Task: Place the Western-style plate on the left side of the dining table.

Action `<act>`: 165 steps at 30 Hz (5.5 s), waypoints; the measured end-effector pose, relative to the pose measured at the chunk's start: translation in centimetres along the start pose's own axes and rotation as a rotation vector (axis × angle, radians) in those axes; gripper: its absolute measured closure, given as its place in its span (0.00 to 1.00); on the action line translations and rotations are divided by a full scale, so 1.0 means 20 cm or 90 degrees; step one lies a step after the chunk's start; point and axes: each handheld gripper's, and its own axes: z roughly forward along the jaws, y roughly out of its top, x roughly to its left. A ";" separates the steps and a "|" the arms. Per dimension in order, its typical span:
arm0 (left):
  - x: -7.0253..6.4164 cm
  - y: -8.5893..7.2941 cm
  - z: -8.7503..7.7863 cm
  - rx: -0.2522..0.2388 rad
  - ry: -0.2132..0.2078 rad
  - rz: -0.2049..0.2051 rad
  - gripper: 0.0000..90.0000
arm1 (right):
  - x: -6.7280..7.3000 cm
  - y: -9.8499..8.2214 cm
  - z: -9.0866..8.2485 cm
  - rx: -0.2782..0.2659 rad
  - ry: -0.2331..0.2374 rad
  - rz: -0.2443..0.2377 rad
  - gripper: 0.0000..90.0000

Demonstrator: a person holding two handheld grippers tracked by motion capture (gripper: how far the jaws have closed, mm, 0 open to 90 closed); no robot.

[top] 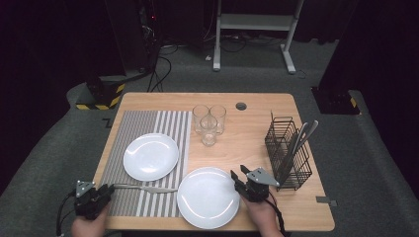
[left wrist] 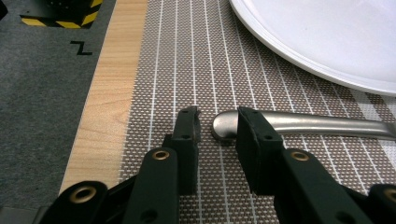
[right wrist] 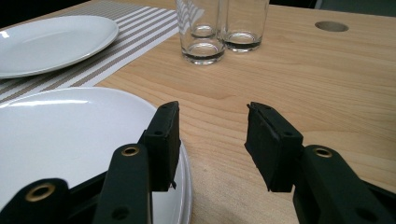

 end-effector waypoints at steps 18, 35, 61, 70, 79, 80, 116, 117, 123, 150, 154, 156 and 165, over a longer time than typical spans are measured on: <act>-0.02 0.00 -0.05 -0.025 -0.038 0.006 0.73 | 0.00 0.00 0.00 -0.005 0.008 -0.005 0.64; -0.08 0.00 -0.06 -0.046 -0.053 0.033 0.63 | 0.01 -0.01 0.01 -0.002 0.021 -0.044 0.66; -0.17 0.00 -0.07 -0.035 -0.100 0.044 0.61 | 0.00 0.01 0.02 0.018 0.024 -0.040 0.60; -0.24 -0.01 -0.07 -0.031 -0.119 0.054 0.61 | 0.00 0.01 0.02 0.017 0.025 -0.044 0.60; -0.30 0.02 -0.05 -0.014 -0.145 0.062 0.59 | 0.00 0.00 0.02 0.028 0.043 -0.042 0.63; -0.31 0.02 -0.04 -0.016 -0.148 0.062 0.59 | 0.00 0.00 0.02 0.031 0.044 -0.040 0.63; -0.66 -0.03 0.10 -0.011 -0.222 0.090 0.55 | 0.01 0.00 0.03 0.027 0.039 -0.048 0.54; -0.66 -0.03 0.11 -0.009 -0.223 0.093 0.55 | 0.01 0.00 0.02 0.027 0.039 -0.049 0.54; -0.65 -0.06 0.11 -0.008 -0.230 0.094 0.54 | 0.00 0.00 0.01 0.021 0.034 -0.044 0.53; -0.61 -0.09 0.10 -0.010 -0.233 0.121 0.53 | 0.02 0.06 -0.01 0.013 0.041 -0.034 0.50; -0.61 -0.10 0.11 -0.008 -0.234 0.123 0.53 | 0.02 0.09 -0.03 0.001 0.044 -0.029 0.50; -0.61 -0.09 0.10 -0.007 -0.233 0.127 0.53 | 0.01 0.11 -0.05 -0.003 0.042 -0.032 0.50; -0.61 -0.07 0.10 -0.018 -0.233 0.117 0.53 | -0.01 0.17 -0.08 -0.022 0.038 -0.028 0.47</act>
